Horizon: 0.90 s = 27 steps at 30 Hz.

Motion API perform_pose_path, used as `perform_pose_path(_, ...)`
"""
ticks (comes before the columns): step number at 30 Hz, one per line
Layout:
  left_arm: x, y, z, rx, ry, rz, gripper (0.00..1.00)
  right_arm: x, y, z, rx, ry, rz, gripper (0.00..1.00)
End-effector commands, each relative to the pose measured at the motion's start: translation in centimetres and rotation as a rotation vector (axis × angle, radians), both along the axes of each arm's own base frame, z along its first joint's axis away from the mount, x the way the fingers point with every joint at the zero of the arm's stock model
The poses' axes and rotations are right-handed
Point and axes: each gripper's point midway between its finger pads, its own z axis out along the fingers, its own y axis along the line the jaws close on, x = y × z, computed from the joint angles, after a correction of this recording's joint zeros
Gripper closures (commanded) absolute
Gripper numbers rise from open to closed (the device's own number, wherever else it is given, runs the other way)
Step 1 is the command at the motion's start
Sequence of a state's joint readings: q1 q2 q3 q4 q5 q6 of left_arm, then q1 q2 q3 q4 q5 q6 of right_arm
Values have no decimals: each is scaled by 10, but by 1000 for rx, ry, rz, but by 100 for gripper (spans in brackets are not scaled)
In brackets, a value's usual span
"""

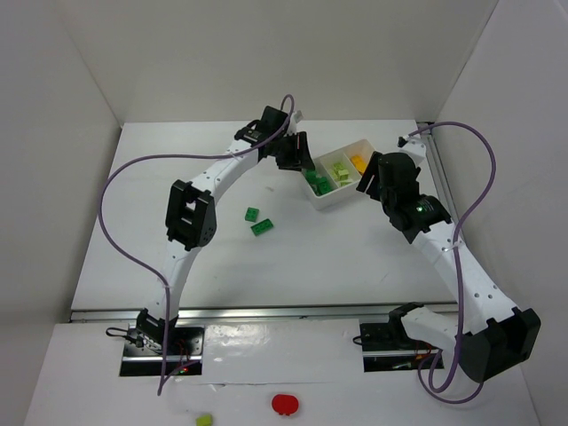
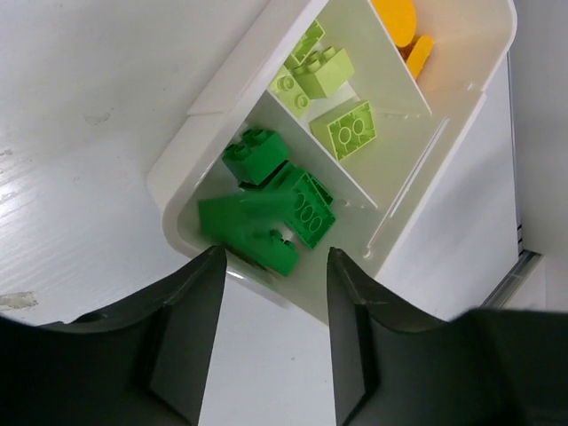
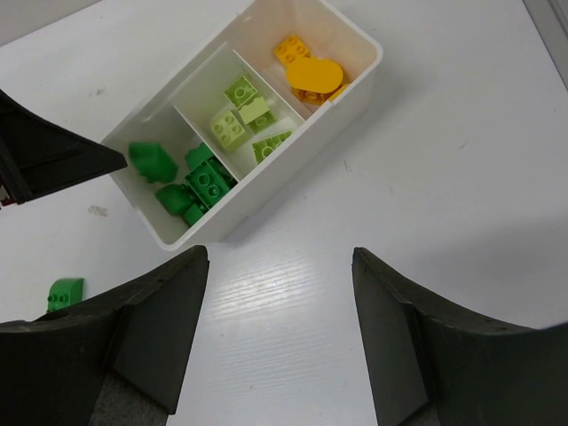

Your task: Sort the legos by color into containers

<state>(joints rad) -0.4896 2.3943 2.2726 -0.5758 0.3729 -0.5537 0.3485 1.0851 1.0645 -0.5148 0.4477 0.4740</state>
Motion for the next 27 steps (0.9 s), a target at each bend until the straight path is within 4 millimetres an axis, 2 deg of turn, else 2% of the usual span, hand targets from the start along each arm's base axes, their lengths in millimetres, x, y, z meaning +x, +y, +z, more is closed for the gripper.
perform_pose_path(1,4,-5,19,-33,-38,-14,39,-3,-4,-2,-14,13,-2,27)
perform_pose_path(2,2,-6,20,-39,-35,-22,35,-2,-3,-5,-17,22,-2,27)
perform_pose_path(4,-1,-9,34,-65,-46,-42,33,-1,-3,-1,-14,13,-2,27)
perform_pose_path(9,-17,-10,92,-117,-128,-77,32,0,1,0,-1,8,15,27)
perform_pose_path(10,-23,-2,110,-106,-167,-65,32,0,4,0,6,10,29,27)
perform_pose_path(12,-32,10,121,-78,-199,-53,32,1,8,-4,8,26,55,27)
perform_pose_path(13,-45,25,125,-32,-217,-49,32,1,8,-4,8,26,55,27)
perform_pose_path(15,-56,44,117,48,-211,-21,32,2,10,-8,9,36,63,27)
perform_pose_path(16,-63,66,85,167,-165,20,32,2,10,-8,9,36,63,27)
perform_pose_path(17,-70,81,86,210,-172,47,33,2,10,-11,9,38,63,27)
perform_pose_path(18,-72,95,75,256,-157,83,35,1,12,-15,11,48,72,27)
perform_pose_path(19,-74,115,59,324,-131,128,36,2,14,-13,19,40,80,27)
perform_pose_path(20,-87,130,29,377,-65,134,36,2,16,-14,24,41,89,27)
perform_pose_path(22,-97,151,17,393,-13,183,38,4,23,-15,45,34,120,27)
perform_pose_path(23,-102,154,10,399,-1,198,38,6,29,-17,58,35,133,27)
perform_pose_path(24,-108,163,-6,421,21,209,38,7,30,-18,59,32,133,27)
perform_pose_path(27,-113,177,-25,456,45,250,38,9,39,-23,69,44,153,27)
